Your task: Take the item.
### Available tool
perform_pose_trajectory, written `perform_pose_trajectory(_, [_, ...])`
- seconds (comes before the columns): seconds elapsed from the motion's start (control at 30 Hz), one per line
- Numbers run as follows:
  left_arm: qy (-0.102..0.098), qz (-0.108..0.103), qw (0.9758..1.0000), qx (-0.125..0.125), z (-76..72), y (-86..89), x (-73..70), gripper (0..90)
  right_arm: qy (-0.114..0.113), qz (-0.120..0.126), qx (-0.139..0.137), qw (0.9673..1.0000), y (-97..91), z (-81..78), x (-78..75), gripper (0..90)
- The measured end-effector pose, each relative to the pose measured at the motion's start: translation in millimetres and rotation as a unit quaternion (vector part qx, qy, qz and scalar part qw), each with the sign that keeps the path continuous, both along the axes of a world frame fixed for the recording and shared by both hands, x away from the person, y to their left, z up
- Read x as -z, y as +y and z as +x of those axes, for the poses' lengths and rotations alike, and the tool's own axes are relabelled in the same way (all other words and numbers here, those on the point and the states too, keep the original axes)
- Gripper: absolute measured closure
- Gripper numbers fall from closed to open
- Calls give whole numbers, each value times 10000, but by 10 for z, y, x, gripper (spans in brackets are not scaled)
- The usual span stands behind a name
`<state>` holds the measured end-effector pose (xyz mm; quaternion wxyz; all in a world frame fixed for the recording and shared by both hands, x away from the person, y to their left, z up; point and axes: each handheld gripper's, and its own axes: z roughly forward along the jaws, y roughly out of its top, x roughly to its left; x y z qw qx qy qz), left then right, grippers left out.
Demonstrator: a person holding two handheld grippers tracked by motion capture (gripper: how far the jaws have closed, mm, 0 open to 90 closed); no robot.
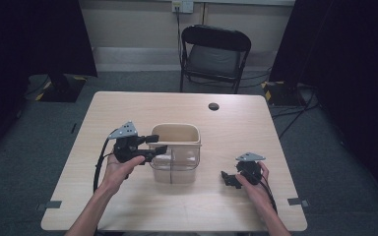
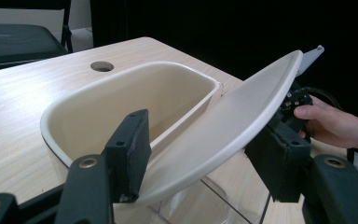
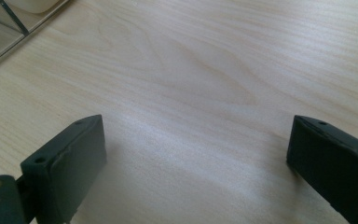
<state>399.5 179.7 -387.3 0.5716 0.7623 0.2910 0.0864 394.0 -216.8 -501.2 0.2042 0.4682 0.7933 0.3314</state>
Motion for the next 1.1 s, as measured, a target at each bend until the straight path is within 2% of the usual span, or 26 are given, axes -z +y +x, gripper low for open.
perform_pose_trajectory(1.1, [4, -18, 10000, 27, 7, 0, 3, 404, -2, -1, 0, 10000, 0, 0, 0, 40])
